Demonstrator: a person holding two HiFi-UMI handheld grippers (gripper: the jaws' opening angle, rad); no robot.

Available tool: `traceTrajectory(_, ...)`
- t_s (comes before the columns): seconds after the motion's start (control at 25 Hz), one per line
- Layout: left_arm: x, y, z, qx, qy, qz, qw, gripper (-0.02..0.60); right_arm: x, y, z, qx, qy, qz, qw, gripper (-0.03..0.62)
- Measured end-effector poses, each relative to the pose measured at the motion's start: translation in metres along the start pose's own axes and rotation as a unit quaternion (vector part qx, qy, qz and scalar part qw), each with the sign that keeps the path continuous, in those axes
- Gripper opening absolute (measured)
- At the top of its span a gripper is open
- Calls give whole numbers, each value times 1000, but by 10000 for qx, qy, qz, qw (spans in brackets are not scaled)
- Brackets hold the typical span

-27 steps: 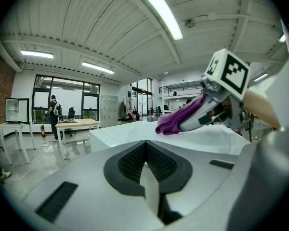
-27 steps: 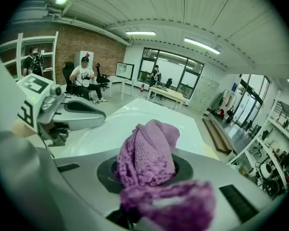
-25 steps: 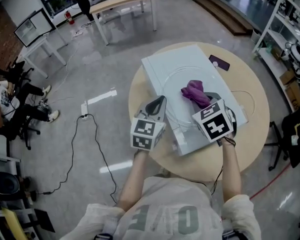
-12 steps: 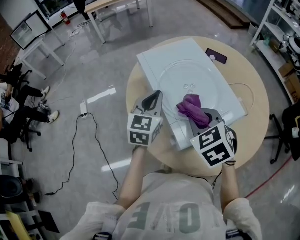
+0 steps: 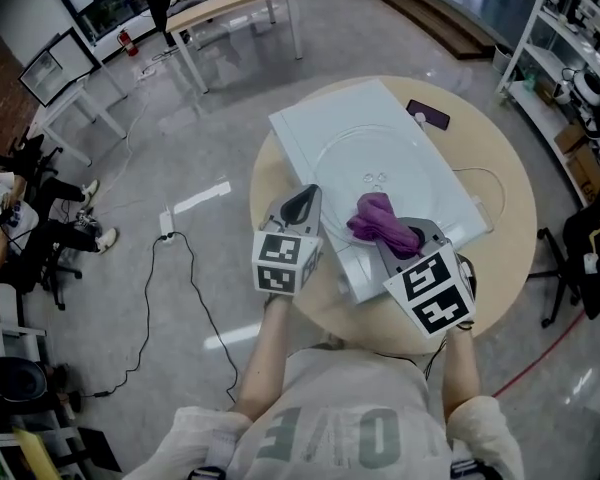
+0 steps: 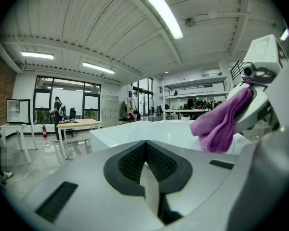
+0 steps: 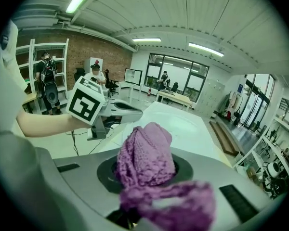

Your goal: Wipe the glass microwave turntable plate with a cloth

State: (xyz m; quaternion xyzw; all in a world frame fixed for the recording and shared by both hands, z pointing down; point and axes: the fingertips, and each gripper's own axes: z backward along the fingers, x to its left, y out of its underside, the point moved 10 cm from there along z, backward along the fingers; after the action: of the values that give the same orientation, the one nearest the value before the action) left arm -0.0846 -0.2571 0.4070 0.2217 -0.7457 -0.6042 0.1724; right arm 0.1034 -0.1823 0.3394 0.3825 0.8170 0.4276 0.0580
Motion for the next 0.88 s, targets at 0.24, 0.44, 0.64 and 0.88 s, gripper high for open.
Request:
traceTrajectory(0.24,-4,-1,-1,0,-20,9,10000,2,-69,-23,-22,-331,628,-209,9973,48)
traceTrajectory(0.44,-7,-1,-2,4,-13,-4,10000,2,-124,-28,-62,-136,976,-562,9935,48)
traceTrajectory(0.64,-5,0,-1,-2,-41,-3,10000,2,-137,-30,-91,92,1113,-488,9925,48)
traceTrajectory(0.88,-3,-3,1,-30,-46,4,10000,2,-129,-28,-89,123,1047,-428,9935,48)
